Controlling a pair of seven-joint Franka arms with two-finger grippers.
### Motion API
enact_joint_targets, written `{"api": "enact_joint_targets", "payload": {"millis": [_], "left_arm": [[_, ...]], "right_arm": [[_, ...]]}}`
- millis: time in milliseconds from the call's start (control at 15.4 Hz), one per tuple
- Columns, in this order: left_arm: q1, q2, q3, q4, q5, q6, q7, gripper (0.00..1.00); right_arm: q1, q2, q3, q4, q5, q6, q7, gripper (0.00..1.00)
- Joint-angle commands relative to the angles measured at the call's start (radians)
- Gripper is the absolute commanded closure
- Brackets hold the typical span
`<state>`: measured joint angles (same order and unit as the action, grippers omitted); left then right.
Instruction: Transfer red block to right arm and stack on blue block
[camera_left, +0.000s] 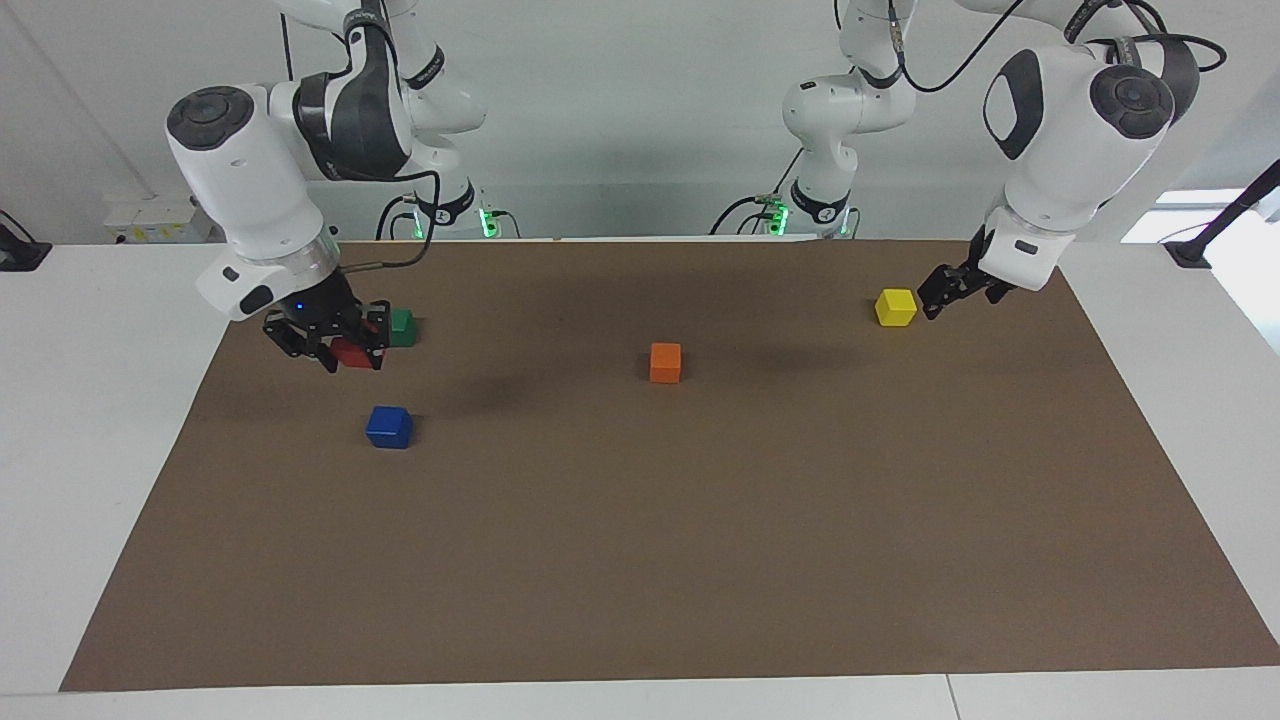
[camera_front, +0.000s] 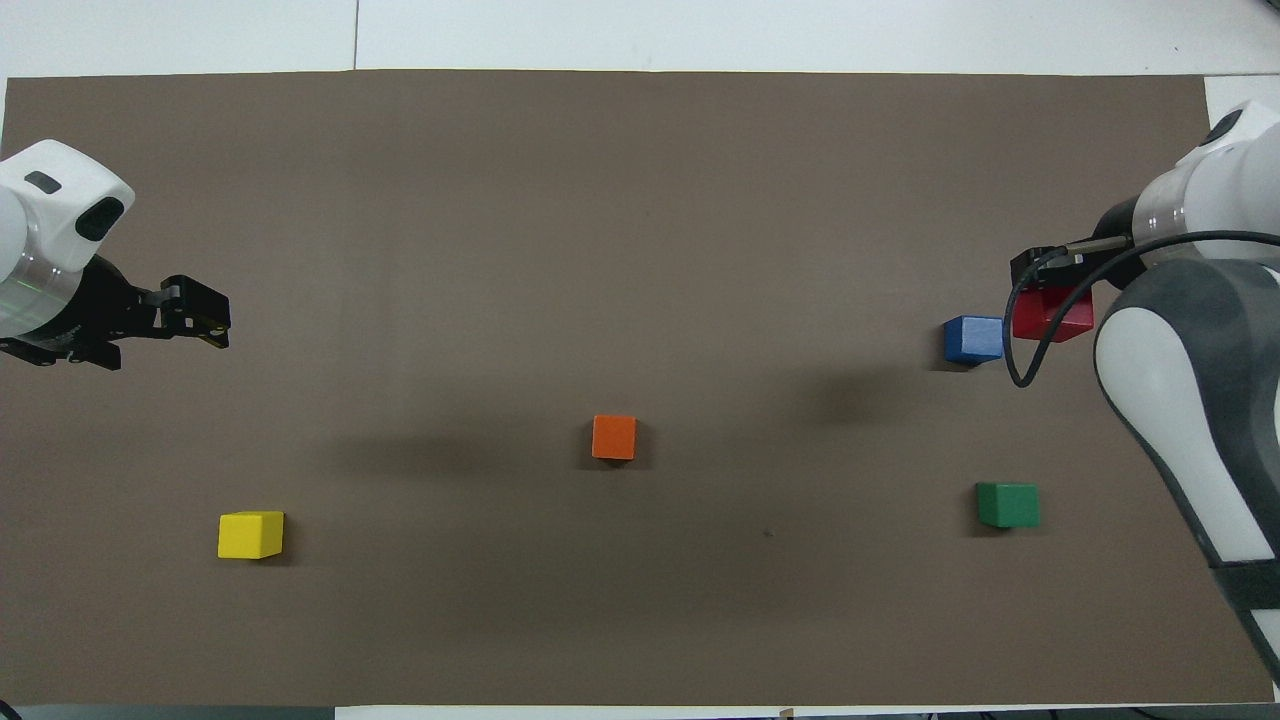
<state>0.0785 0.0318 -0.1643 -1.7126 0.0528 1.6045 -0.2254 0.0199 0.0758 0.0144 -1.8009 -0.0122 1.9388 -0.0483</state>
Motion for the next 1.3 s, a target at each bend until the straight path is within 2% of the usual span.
{"api": "enact_joint_targets", "payload": {"millis": [0, 456, 1042, 1238], "left_arm": [[0.009, -0.046, -0.001, -0.048, 0.022, -0.005, 0.044, 0.0], [-0.005, -0.07, -0.001, -0.079, 0.021, 0.018, 0.034, 0.0], [-0.006, -0.079, -0.001, -0.073, 0.015, 0.048, 0.044, 0.0], [-0.008, -0.079, -0.001, -0.071, 0.015, 0.048, 0.037, 0.0]], "right_arm": [[-0.009, -0.018, 0.009, -0.087, -0.026, 0.098, -0.033, 1.0], [-0.021, 0.005, 0.009, -0.227, -0.04, 0.314, -0.038, 1.0], [-0.069, 0.05, 0.009, -0.252, -0.04, 0.344, -0.041, 1.0], [-0.069, 0.064, 0.009, -0.281, -0.04, 0.416, -0.039, 1.0]]}}
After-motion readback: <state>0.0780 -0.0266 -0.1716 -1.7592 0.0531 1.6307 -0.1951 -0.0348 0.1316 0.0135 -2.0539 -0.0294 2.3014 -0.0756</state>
